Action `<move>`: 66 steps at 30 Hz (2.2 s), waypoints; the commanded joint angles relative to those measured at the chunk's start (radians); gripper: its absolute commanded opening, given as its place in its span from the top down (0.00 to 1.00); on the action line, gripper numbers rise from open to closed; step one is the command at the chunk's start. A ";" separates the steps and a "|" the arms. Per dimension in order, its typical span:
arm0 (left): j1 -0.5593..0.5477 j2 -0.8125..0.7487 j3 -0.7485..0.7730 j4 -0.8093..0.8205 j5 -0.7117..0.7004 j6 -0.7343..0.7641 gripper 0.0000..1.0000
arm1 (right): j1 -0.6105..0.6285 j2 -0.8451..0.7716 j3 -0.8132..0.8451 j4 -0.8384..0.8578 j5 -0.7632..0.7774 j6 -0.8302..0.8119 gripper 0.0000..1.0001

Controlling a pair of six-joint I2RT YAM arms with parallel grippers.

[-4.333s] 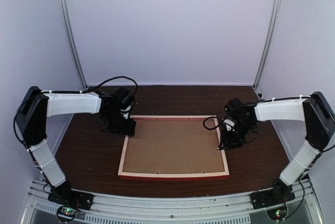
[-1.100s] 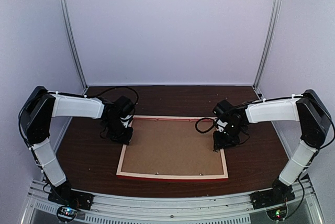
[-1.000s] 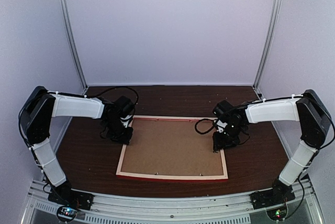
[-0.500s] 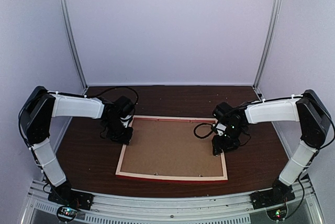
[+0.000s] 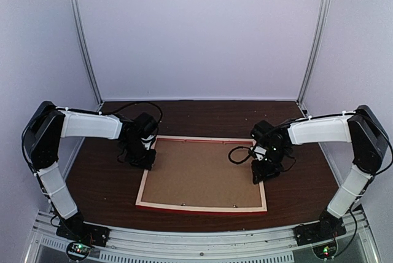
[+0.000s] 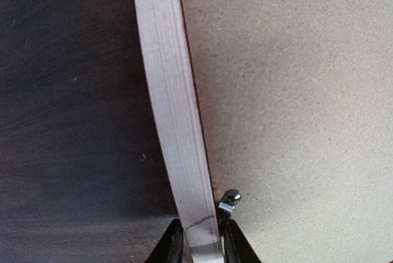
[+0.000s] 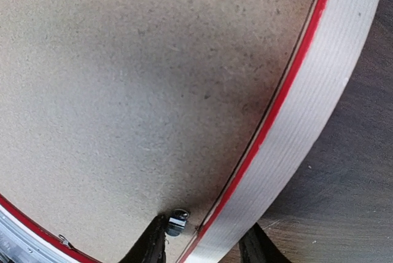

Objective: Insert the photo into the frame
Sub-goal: Press the fastener onto the backboard.

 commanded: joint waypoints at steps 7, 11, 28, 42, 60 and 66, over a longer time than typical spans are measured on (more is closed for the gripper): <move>-0.003 0.016 -0.002 0.007 -0.004 0.008 0.76 | -0.018 0.022 -0.015 -0.021 0.013 -0.022 0.72; -0.003 0.016 0.000 0.007 -0.004 0.009 0.76 | -0.022 0.028 -0.010 -0.014 0.007 -0.027 0.74; -0.003 0.016 -0.001 0.001 -0.008 0.008 0.76 | -0.043 0.048 -0.007 0.041 -0.030 -0.080 0.72; -0.003 0.011 -0.001 0.001 -0.011 0.003 0.74 | -0.061 0.003 0.013 0.038 -0.065 -0.045 0.51; -0.003 -0.008 0.008 -0.003 -0.010 -0.010 0.60 | -0.067 -0.115 -0.094 0.027 -0.118 0.001 0.50; -0.004 -0.014 0.016 -0.001 0.005 -0.012 0.48 | -0.062 -0.173 -0.164 0.064 -0.137 0.060 0.50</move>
